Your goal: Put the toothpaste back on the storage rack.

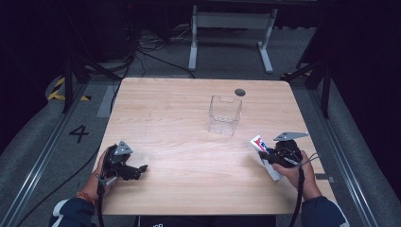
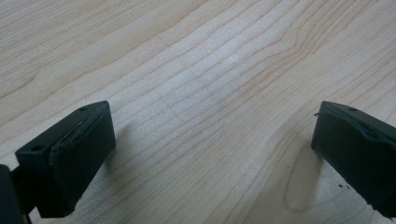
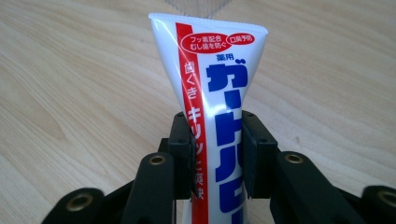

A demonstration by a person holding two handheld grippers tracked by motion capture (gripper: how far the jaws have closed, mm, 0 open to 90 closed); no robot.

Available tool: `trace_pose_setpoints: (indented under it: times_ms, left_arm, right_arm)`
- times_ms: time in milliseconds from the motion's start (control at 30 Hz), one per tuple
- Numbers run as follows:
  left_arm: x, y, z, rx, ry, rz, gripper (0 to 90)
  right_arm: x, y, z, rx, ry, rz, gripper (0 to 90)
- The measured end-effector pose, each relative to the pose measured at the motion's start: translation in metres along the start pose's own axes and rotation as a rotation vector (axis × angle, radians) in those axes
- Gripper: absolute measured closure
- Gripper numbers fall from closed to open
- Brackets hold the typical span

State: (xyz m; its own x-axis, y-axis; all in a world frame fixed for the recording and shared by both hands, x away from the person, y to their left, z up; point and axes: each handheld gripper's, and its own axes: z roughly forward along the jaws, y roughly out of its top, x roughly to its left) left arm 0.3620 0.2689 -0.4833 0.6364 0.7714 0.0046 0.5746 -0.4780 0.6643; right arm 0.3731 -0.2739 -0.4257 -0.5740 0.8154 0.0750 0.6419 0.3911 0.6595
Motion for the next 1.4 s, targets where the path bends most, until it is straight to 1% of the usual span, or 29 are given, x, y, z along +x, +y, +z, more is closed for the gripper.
trace_pose_setpoints:
  times_ms: [33, 67, 100, 133, 167, 200, 233, 267, 333, 400, 433, 533, 600, 667, 733, 800, 833, 900, 1100, 1233, 1400]
  left_arm:
    - [0.0, 0.0, 0.0, 0.0, 0.0, 0.0, 0.1]
    - [0.0, 0.0, 0.0, 0.0, 0.0, 0.0, 0.1]
    - [0.0, 0.0, 0.0, 0.0, 0.0, 0.0, 0.1]
    - [0.0, 0.0, 0.0, 0.0, 0.0, 0.0, 0.1]
    - [0.0, 0.0, 0.0, 0.0, 0.0, 0.001, 0.1]
    - [0.0, 0.0, 0.0, 0.0, 0.0, 0.0, 0.1]
    - [0.0, 0.0, 0.0, 0.0, 0.0, 0.0, 0.1]
    - [0.0, 0.0, 0.0, 0.0, 0.0, 0.0, 0.1]
    - [0.0, 0.0, 0.0, 0.0, 0.0, 0.0, 0.1]
    - [0.0, 0.0, 0.0, 0.0, 0.0, 0.0, 0.1]
    - [0.0, 0.0, 0.0, 0.0, 0.0, 0.0, 0.1]
    - [0.0, 0.0, 0.0, 0.0, 0.0, 0.0, 0.1]
    - [0.0, 0.0, 0.0, 0.0, 0.0, 0.0, 0.1]
    - [0.0, 0.0, 0.0, 0.0, 0.0, 0.0, 0.1]
    - [0.0, 0.0, 0.0, 0.0, 0.0, 0.0, 0.1]
    - [0.0, 0.0, 0.0, 0.0, 0.0, 0.0, 0.1]
    - [0.0, 0.0, 0.0, 0.0, 0.0, 0.0, 0.1]
    - [0.0, 0.0, 0.0, 0.0, 0.0, 0.0, 0.1]
    - [0.0, 0.0, 0.0, 0.0, 0.0, 0.0, 0.1]
    - [0.0, 0.0, 0.0, 0.0, 0.0, -0.001, 0.1]
    - [0.0, 0.0, 0.0, 0.0, 0.0, 0.0, 0.1]
  right_arm:
    - [0.0, 0.001, -0.002, -0.016, 0.001, -0.013, 69.7]
    - [0.0, 0.001, -0.002, -0.016, 0.001, -0.013, 69.7]
    - [-0.001, 0.004, -0.006, -0.049, -0.009, -0.01, 69.7]
    - [-0.001, 0.004, -0.006, -0.049, -0.009, -0.01, 69.7]
    - [-0.001, 0.005, -0.008, -0.066, -0.011, -0.017, 69.7]
    - [-0.002, 0.006, -0.011, -0.079, -0.009, -0.003, 69.8]
    - [-0.002, 0.007, -0.012, -0.085, -0.006, 0.001, 69.8]
    - [-0.003, 0.007, -0.014, -0.093, -0.007, -0.008, 69.8]
    - [-0.003, 0.009, -0.017, -0.108, -0.016, -0.002, 69.9]
    - [-0.005, 0.01, -0.019, -0.129, -0.023, -0.007, 70.0]
    - [-0.005, 0.01, -0.021, -0.14, -0.025, 0.0, 70.0]
    - [-0.006, 0.012, -0.024, -0.159, -0.026, -0.005, 70.2]
    - [-0.006, 0.014, -0.027, -0.192, -0.032, -0.005, 70.3]
    - [-0.006, 0.015, -0.028, -0.2, -0.032, -0.007, 70.3]
    - [-0.006, 0.019, -0.031, -0.226, -0.041, -0.019, 70.4]
    - [-0.006, 0.021, -0.033, -0.239, -0.038, -0.019, 70.4]
    - [-0.007, 0.022, -0.034, -0.248, -0.039, -0.026, 70.4]
    - [-0.007, 0.025, -0.036, -0.254, -0.043, -0.028, 70.4]
    - [-0.008, 0.04, -0.043, -0.31, -0.041, -0.041, 70.4]
    - [-0.007, 0.054, -0.049, -0.336, -0.051, -0.067, 70.5]
    - [-0.005, 0.068, -0.053, -0.354, -0.051, -0.071, 70.5]
